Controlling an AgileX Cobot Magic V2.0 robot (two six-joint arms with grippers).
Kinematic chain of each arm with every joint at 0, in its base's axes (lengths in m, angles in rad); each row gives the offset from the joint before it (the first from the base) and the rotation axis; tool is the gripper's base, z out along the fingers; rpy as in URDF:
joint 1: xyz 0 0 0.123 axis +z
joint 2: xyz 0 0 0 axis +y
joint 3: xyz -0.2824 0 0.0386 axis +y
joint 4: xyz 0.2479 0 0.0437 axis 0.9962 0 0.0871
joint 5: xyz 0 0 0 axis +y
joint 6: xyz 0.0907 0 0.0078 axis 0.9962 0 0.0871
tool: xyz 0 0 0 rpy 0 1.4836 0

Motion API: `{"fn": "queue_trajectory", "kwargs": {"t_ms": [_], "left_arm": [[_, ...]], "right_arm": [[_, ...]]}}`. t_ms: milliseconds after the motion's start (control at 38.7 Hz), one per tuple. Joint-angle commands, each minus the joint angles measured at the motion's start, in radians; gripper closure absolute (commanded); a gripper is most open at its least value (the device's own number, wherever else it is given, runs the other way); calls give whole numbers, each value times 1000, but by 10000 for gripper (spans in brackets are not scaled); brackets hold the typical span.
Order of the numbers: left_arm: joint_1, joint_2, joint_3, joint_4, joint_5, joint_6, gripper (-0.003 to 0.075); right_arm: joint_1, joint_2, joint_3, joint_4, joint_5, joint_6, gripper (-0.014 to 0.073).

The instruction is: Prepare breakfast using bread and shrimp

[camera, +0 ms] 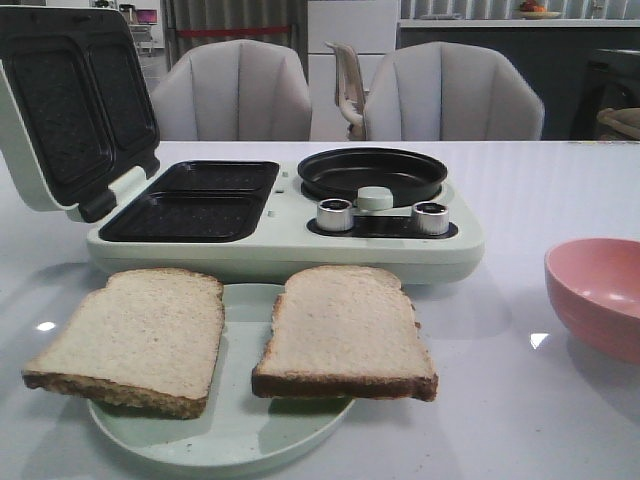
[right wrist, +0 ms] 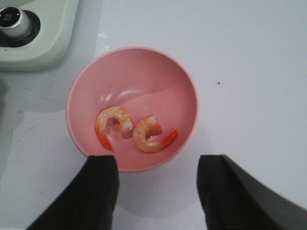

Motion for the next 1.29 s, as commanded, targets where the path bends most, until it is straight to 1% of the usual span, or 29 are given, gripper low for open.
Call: {"fn": "queue_trajectory", "kwargs": {"t_ms": [0,78,181,491,620,698,775,931,1008,1086,1267], "left_arm": [[-112,20,23,196,-85,-68,235],[-176,49,56,349,-110,-179,235],[-219,94,73,548,-114,-326,235],[-221,279,73,826,-173,-480,237],[-221,350,65,990,-168,-642,262],[-221,390,53,1070,-158,-727,265],[-221,430,35,1100,-128,-759,265],[-217,509,2,1114,-84,-763,267],[-217,528,-7,1112,-83,-763,290],[-217,530,-7,1103,-85,-763,343],[-217,530,-7,1080,-61,-763,509]], "right_arm": [[-3,-5,-33,-4,-59,-4,110],[-3,-5,-33,-4,-59,-4,110],[-3,-5,-33,-4,-59,-4,110],[-3,-5,-33,-4,-59,-4,110],[-3,-5,-33,-4,-59,-4,110],[-3,-5,-33,-4,-59,-4,110],[-3,-5,-33,-4,-59,-4,110],[-3,-5,-33,-4,-59,-4,110],[-3,-5,-33,-4,-59,-4,110],[-3,-5,-33,-4,-59,-4,110],[-3,-5,-33,-4,-59,-4,110]]}}
